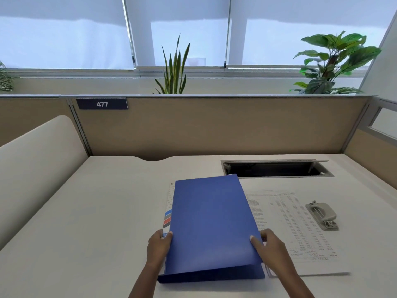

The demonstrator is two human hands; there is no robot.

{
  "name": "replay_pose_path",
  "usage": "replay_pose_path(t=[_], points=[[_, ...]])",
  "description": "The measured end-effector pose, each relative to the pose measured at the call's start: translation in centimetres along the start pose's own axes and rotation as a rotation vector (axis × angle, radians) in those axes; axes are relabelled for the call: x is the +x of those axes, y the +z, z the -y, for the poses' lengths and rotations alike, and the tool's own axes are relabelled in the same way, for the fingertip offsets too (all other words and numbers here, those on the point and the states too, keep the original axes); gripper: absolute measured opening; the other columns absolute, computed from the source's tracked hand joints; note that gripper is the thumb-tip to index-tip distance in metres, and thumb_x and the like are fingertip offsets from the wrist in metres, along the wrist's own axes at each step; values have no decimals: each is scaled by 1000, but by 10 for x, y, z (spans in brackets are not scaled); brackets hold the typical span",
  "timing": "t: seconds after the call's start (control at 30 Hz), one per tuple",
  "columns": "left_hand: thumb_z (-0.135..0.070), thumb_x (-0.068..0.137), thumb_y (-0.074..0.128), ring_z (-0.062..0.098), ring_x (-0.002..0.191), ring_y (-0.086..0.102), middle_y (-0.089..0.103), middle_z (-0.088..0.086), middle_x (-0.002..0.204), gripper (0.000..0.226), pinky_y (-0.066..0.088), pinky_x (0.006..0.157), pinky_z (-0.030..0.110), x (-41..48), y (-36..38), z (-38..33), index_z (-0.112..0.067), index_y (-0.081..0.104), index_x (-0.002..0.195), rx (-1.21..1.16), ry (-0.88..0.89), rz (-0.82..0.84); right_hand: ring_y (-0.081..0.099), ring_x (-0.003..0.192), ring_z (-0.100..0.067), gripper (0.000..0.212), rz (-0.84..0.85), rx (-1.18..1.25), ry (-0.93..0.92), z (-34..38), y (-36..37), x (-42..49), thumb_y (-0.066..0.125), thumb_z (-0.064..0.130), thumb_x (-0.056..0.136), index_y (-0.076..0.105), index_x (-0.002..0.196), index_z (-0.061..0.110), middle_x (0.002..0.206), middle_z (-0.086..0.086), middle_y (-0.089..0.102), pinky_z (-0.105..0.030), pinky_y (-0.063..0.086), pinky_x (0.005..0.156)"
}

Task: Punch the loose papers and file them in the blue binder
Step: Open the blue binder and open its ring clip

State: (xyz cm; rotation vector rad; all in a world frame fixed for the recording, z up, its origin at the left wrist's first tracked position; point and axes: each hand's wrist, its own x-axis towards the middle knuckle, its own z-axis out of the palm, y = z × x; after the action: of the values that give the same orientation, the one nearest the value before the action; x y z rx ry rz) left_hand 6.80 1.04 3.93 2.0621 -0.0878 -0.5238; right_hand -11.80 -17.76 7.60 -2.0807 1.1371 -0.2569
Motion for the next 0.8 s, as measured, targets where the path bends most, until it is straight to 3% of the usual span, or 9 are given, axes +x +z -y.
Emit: replay_pose_path(t=[0.2, 0.37, 0.47, 0.53, 0.67, 0.73, 0.8], points=[[-39, 91, 51, 29, 125, 46, 47, 13, 135, 52, 39, 102, 37, -9, 9, -24, -13, 44, 135, 291, 224, -24, 61, 92, -22, 11, -61, 319, -102, 35, -18, -4, 56, 21, 91, 59, 89, 11, 94, -4, 65, -28, 43, 73], [-54, 88, 48, 20, 146, 11, 11, 4, 158, 71, 13, 119, 36, -32, 34, -57, -26, 20, 147, 374, 523, 248, 65, 91, -31, 11, -52, 410, -106, 54, -18, -1, 55, 18, 91, 58, 90, 8, 94, -14, 69, -35, 49, 72], [-62, 80, 52, 15, 147, -10, -10, -4, 159, 89, -7, 118, 40, -50, 48, -71, -35, 1, 147, 474, 736, 442, 65, 88, -36, 10, -64, 431, -115, 58, -21, 2, 57, 16, 90, 58, 89, 6, 91, -18, 70, -43, 52, 80], [-59, 79, 56, 14, 145, -17, -17, -3, 158, 98, -13, 116, 40, -59, 58, -79, -32, -7, 147, 555, 849, 461, 63, 86, -36, 11, -52, 446, -117, 57, -23, 4, 56, 16, 90, 59, 87, 6, 88, -17, 68, -44, 52, 78], [-44, 90, 48, 18, 145, -19, -21, 1, 157, 85, -14, 116, 41, -65, 68, -85, -24, -12, 147, 640, 925, 382, 59, 75, -25, 21, 5, 550, -77, 50, -26, 7, 46, 21, 96, 59, 84, 11, 85, -13, 63, -33, 52, 62], [-41, 94, 41, 17, 145, -18, -20, -1, 157, 76, -16, 116, 41, -66, 69, -83, -27, -12, 146, 629, 952, 364, 64, 70, -22, 30, 60, 724, -9, 48, -28, 8, 39, 24, 99, 62, 85, 11, 82, -11, 67, -24, 53, 48], [-39, 96, 39, 15, 146, -15, -16, -6, 157, 70, -15, 116, 40, -67, 68, -81, -34, -13, 141, 556, 968, 342, 66, 66, -21, 36, 59, 810, 39, 44, -26, 10, 35, 26, 100, 63, 82, 11, 79, -9, 69, -21, 53, 46]])
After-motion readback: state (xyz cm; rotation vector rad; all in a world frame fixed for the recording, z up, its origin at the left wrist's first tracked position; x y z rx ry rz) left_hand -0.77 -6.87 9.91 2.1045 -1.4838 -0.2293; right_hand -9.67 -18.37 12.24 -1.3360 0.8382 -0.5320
